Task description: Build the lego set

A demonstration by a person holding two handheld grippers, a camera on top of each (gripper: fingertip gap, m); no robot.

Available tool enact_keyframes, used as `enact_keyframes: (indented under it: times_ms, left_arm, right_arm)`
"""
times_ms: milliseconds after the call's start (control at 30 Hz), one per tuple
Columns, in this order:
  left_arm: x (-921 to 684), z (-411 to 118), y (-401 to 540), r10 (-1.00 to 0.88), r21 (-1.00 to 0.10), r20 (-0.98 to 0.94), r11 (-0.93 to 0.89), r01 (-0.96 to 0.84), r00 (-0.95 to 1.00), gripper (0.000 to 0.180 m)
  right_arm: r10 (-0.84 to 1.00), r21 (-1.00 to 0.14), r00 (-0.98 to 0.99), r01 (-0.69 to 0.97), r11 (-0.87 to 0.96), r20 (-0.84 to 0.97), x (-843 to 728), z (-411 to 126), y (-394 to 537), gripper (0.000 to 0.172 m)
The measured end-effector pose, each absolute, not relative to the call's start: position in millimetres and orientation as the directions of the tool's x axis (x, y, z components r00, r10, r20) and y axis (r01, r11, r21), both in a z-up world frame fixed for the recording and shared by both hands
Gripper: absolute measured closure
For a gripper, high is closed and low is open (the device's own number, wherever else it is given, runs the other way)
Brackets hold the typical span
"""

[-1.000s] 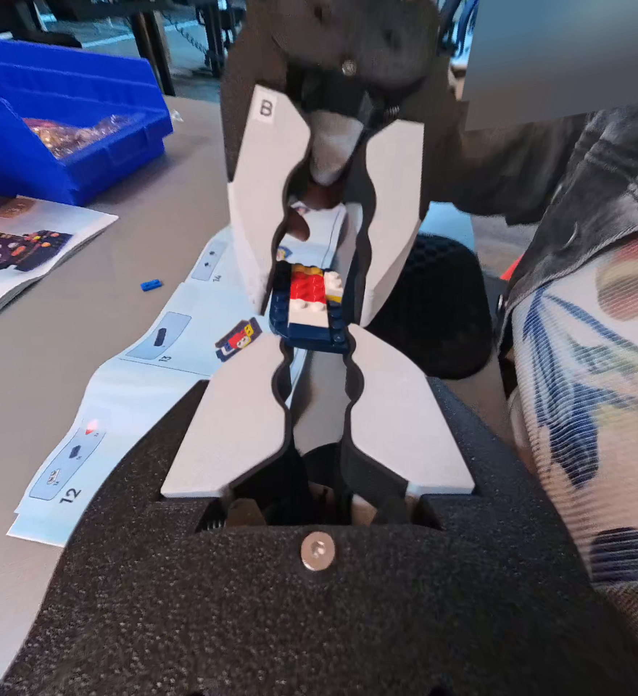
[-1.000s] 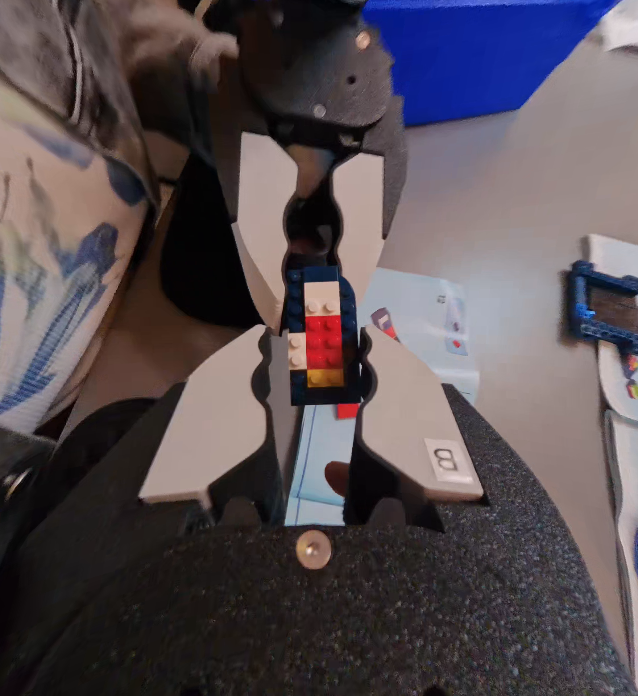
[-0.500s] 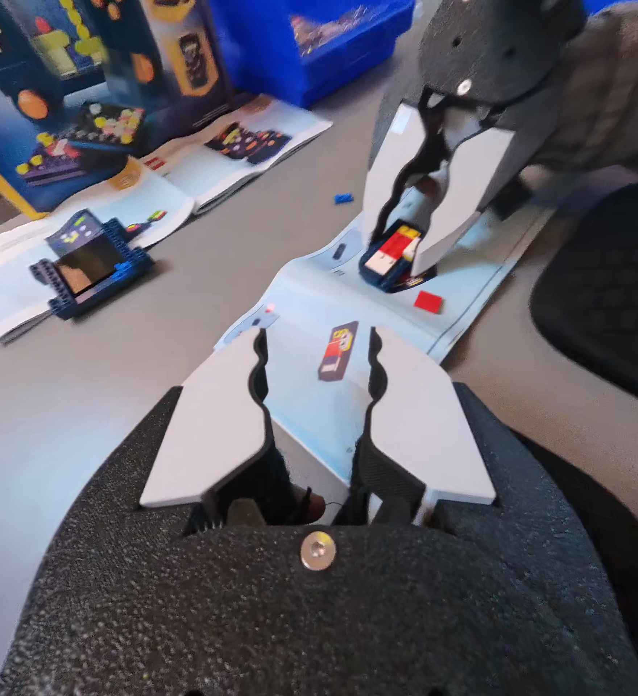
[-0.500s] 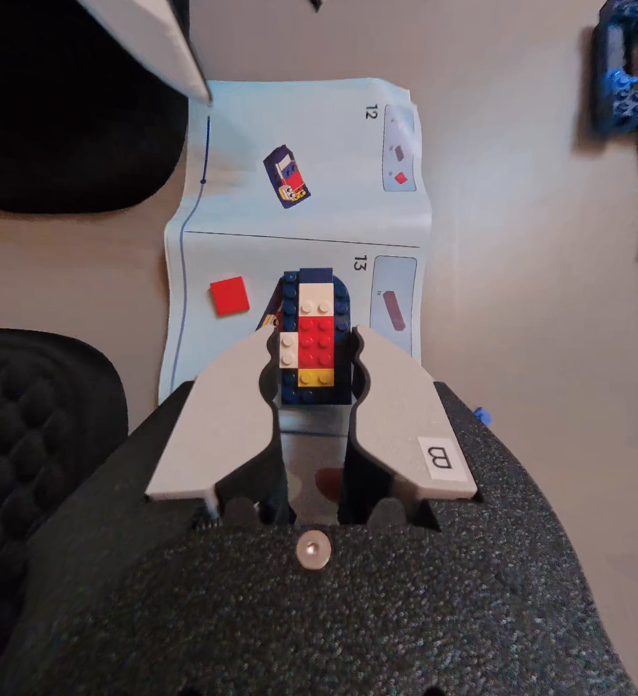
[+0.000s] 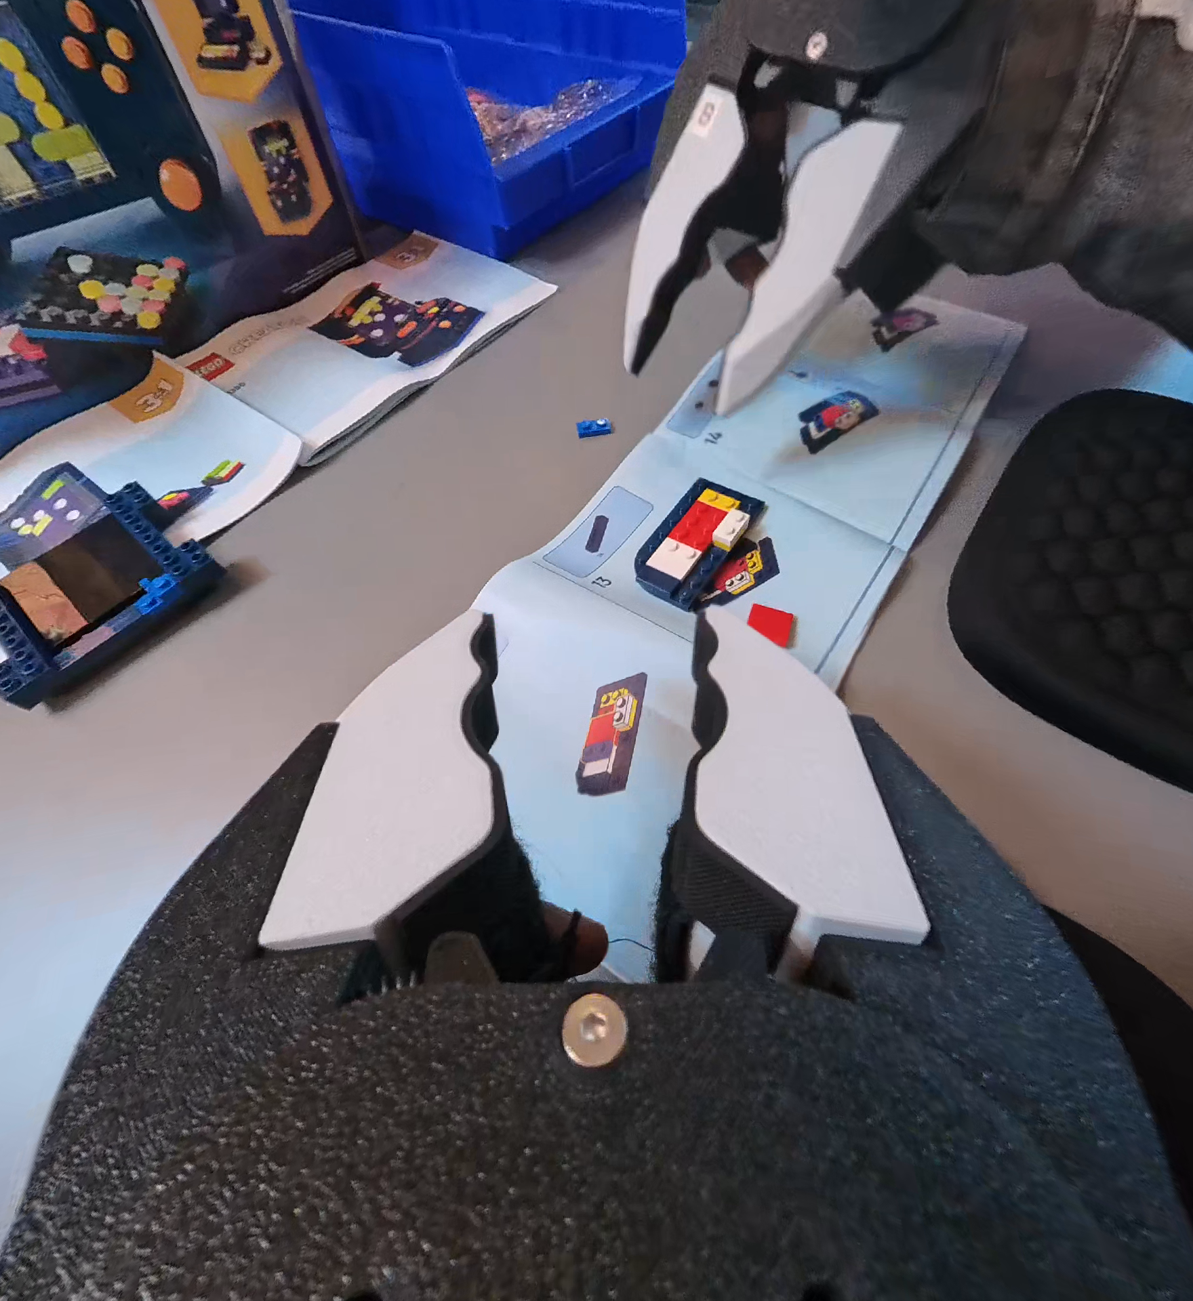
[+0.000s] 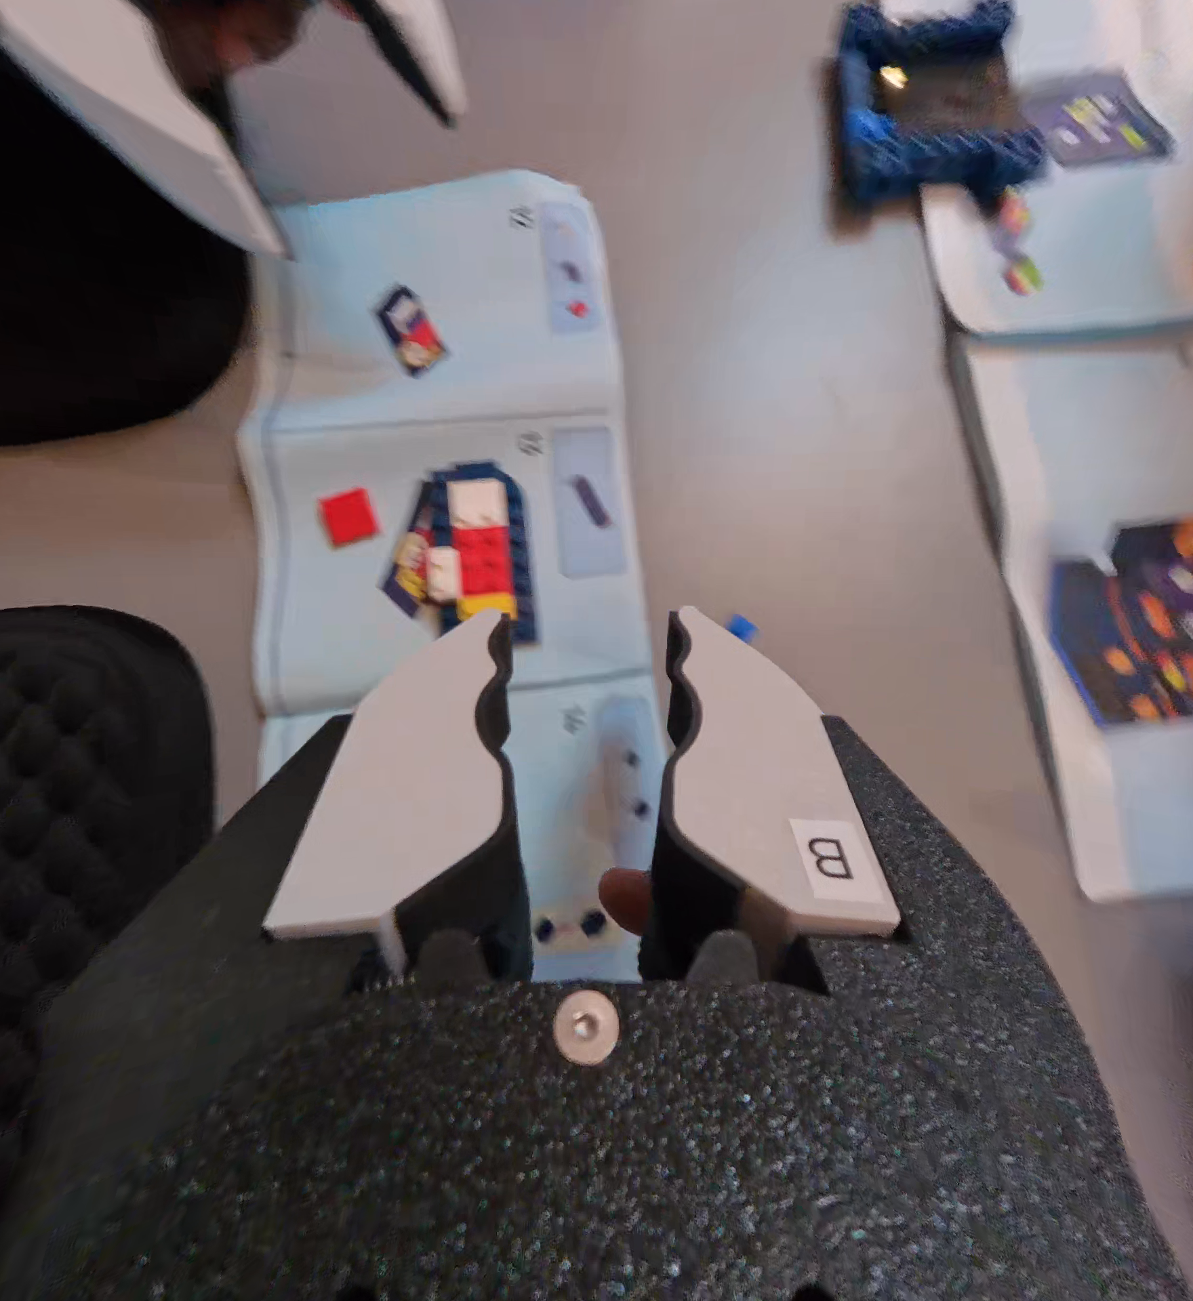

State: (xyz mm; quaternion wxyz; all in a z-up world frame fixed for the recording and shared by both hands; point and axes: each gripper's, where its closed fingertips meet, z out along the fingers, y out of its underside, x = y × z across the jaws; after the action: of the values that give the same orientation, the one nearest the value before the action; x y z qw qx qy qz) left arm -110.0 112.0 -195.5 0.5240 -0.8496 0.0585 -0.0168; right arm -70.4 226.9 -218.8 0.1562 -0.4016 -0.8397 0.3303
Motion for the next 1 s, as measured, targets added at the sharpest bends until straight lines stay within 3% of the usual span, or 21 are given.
enact_keyframes:
  times_ms: [100,200,300,467,667,1000]
  left_arm:
    - [-119,-200,116,-0.075,-0.899,-0.121,-0.414,-0.141,0.99,0.131]
    - [-127,-202,115,-0.044,-0.881,-0.249,-0.405,-0.245,0.967,0.134]
    - [-122,-207,116,-0.079,-0.871,-0.25,-0.417,-0.26,0.965,0.133]
    - [-113,-207,116,-0.145,-0.889,-0.189,-0.395,-0.232,0.971,0.128]
    - [-101,-200,113,-0.245,-0.926,-0.081,-0.34,-0.163,0.966,0.109]
    - [-92,-215,114,-0.3,-0.877,-0.149,-0.4,-0.266,0.942,0.109]
  right_arm:
    - [0.882,-0.63,-0.472,0.69,0.355,-0.02,-79,-226,262,0.145]
    - [0.921,-0.604,-0.386,0.747,0.278,-0.053,-85,-237,263,0.148]
    - [0.932,-0.603,-0.36,0.755,0.259,-0.049,-92,-246,260,0.149]
    - [0.925,-0.586,-0.375,0.764,0.271,-0.061,-97,-251,254,0.149]
    - [0.888,-0.657,-0.457,0.684,0.315,-0.049,-89,-226,229,0.14]
    - [0.803,-0.702,-0.578,0.631,0.33,-0.141,-53,-210,170,0.149]
